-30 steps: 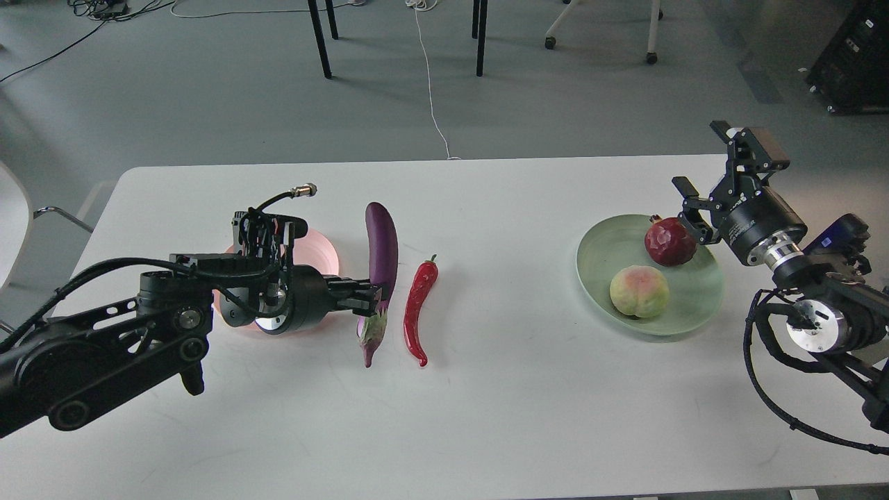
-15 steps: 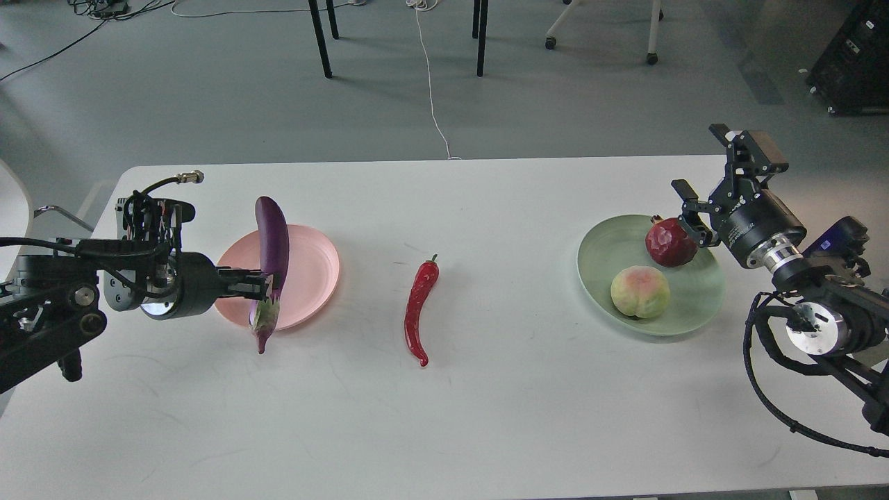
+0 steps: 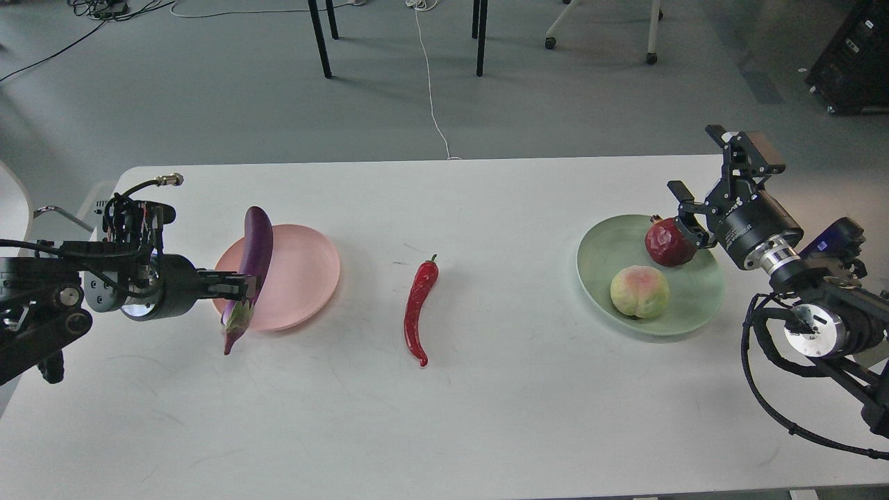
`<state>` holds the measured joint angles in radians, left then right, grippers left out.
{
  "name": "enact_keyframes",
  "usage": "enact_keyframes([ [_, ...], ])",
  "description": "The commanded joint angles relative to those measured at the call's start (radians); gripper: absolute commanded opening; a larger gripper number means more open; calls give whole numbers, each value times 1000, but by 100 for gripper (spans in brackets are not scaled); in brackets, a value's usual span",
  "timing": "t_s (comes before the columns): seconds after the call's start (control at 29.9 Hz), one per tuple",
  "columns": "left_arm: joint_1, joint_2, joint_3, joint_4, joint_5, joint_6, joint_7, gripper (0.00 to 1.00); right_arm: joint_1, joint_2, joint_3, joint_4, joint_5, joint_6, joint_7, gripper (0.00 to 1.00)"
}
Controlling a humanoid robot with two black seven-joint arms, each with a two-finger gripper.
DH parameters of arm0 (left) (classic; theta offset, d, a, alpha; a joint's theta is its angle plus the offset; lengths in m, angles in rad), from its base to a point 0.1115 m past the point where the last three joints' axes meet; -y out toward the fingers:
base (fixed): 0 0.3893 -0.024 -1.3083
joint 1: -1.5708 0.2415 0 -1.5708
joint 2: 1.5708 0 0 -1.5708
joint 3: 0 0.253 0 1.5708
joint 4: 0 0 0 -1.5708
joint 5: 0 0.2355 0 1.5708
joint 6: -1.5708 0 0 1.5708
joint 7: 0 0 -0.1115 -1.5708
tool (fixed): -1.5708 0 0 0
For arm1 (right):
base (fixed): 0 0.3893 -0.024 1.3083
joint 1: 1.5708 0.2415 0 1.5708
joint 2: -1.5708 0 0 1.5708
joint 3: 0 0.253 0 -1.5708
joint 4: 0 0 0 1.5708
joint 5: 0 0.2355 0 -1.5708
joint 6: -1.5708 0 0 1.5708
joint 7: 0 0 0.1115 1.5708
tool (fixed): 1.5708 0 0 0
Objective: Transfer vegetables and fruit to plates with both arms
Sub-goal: 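Lift the eggplant onto the pink plate and release it, then reach the left gripper to the red chili pepper and grasp it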
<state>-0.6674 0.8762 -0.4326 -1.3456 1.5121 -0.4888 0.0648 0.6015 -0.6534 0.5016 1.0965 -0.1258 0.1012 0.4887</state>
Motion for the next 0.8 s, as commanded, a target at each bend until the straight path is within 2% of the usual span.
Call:
enact_keyframes([
  [0.0, -1, 1, -1, 0, -1, 0, -8, 75, 0, 0, 0, 0, 0, 0, 0, 99],
  [0.07, -1, 1, -1, -3, -1, 0, -22, 98, 0, 0, 0, 0, 0, 0, 0, 99],
  [0.23, -17, -5, -21, -23, -4, 0, -28, 99, 0, -2, 0, 0, 0, 0, 0, 99],
  [0.37, -76, -22, -52, -98, -7, 0, -31, 99, 0, -2, 0, 0, 0, 0, 0, 99],
  [0.47, -113, -98, -51, -139, -9, 0, -22, 99, 0, -2, 0, 0, 0, 0, 0, 99],
  [0.57, -120, -195, -46, -153, -4, 0, 7, 99, 0, -2, -2, 0, 0, 0, 0, 99],
  [0.7, -115, -337, -35, -126, 11, 0, 101, 99, -3, -2, -2, -1, 0, -1, 0, 99],
  [0.77, -110, -393, -26, -75, 49, 0, 112, 99, -9, -2, -2, -1, 0, -1, 0, 99],
])
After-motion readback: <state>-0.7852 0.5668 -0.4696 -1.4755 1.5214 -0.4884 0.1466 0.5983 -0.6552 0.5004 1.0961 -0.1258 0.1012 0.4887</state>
